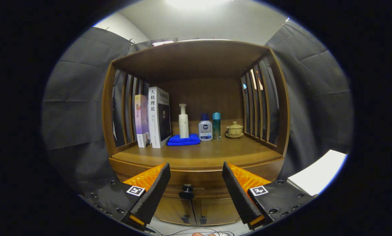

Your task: Pull open the drawer, take out the items inside it, and place them on the countertop above the cabinet.

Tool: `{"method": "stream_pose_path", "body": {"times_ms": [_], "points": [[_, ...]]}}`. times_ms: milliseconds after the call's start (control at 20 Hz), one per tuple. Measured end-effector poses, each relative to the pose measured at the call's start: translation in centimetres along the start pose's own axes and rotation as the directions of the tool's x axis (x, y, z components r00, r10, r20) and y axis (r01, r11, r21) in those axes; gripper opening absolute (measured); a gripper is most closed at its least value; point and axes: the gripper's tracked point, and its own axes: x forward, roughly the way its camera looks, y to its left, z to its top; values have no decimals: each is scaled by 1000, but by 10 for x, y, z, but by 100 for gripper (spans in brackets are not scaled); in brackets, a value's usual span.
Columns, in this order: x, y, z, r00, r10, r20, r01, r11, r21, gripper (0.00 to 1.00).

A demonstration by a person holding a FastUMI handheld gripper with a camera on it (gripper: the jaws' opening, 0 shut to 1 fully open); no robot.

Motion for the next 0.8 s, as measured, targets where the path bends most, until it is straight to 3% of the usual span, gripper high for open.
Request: {"method": "stream_pose_path", "body": {"times_ms": [400,800], "points": [[43,9,-53,996,-5,-92,4,1000,-13,100],[65,5,-95,989,-97,-112,87,992,-90,100]]}}
